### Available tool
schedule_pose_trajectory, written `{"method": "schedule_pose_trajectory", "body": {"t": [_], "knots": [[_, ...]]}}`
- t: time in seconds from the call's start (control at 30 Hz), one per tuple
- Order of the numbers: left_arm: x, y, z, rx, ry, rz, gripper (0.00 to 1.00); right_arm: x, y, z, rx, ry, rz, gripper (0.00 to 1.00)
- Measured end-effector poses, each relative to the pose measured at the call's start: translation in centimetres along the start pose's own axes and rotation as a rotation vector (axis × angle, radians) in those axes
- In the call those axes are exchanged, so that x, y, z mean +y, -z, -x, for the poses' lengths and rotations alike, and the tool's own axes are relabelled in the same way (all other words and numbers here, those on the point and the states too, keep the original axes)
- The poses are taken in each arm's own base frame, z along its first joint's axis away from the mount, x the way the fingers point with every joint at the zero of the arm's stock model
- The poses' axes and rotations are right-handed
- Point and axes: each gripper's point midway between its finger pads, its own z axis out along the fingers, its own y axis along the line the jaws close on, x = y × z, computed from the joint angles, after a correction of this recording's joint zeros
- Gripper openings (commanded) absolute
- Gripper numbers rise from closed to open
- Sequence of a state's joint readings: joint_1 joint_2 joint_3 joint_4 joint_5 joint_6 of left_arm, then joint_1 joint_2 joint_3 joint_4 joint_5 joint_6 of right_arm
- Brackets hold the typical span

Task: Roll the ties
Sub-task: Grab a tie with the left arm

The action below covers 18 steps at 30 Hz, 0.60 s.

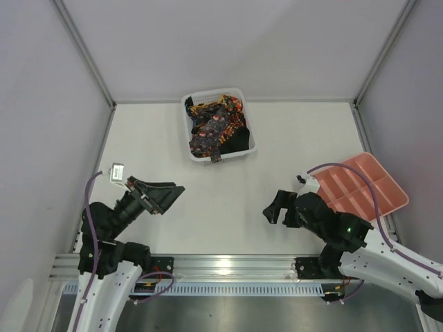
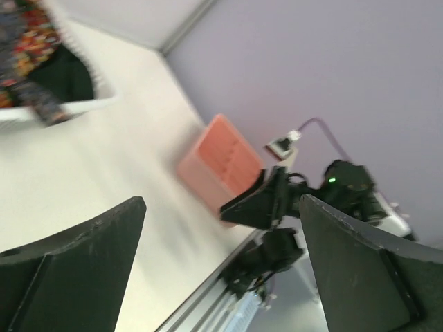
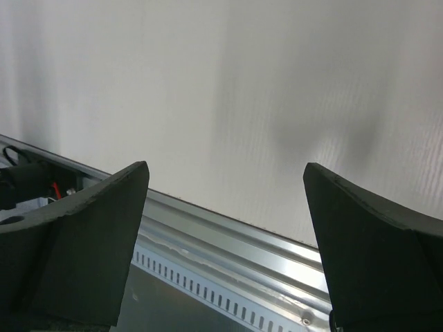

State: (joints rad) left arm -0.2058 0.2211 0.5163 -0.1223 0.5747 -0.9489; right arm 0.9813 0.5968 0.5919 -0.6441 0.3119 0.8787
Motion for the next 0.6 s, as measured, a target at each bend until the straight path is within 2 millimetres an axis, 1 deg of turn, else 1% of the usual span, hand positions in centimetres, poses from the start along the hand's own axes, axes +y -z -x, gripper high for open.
{"method": "schedule_pose_trajectory", "body": {"t": [0.1, 0.2, 0.27, 0.33, 0.37, 0.5, 0.6], "knots": [[1.3, 1.4, -0.7, 0.034, -0.041, 0.125, 1.00, -0.6, -0.1, -0.7, 0.031, 0.032, -0.024, 1.00], [3.0, 2.5, -2.0, 0.050, -0.029, 0.192, 1.00, -0.1, 0.0, -0.6, 0.035, 0.072, 0.012, 1.00], [3.9, 2.5, -2.6, 0.052, -0.018, 0.199, 1.00, 0.3, 0.2, -0.4, 0.035, 0.102, 0.036, 1.00], [5.4, 1.9, -3.4, 0.067, 0.007, 0.217, 0.99, 1.2, 0.3, 0.2, 0.031, 0.128, 0.058, 1.00], [6.3, 1.6, -3.8, 0.084, 0.026, 0.234, 0.97, 1.7, 0.3, 0.5, 0.030, 0.141, 0.066, 1.00], [11.3, -1.1, -5.8, 0.213, 0.131, 0.365, 0.95, 3.6, -0.1, 1.9, 0.028, 0.183, 0.078, 1.00], [13.8, -3.2, -7.0, 0.277, 0.157, 0.415, 0.94, 3.8, -1.0, 2.1, 0.043, 0.215, 0.060, 1.00]]}}
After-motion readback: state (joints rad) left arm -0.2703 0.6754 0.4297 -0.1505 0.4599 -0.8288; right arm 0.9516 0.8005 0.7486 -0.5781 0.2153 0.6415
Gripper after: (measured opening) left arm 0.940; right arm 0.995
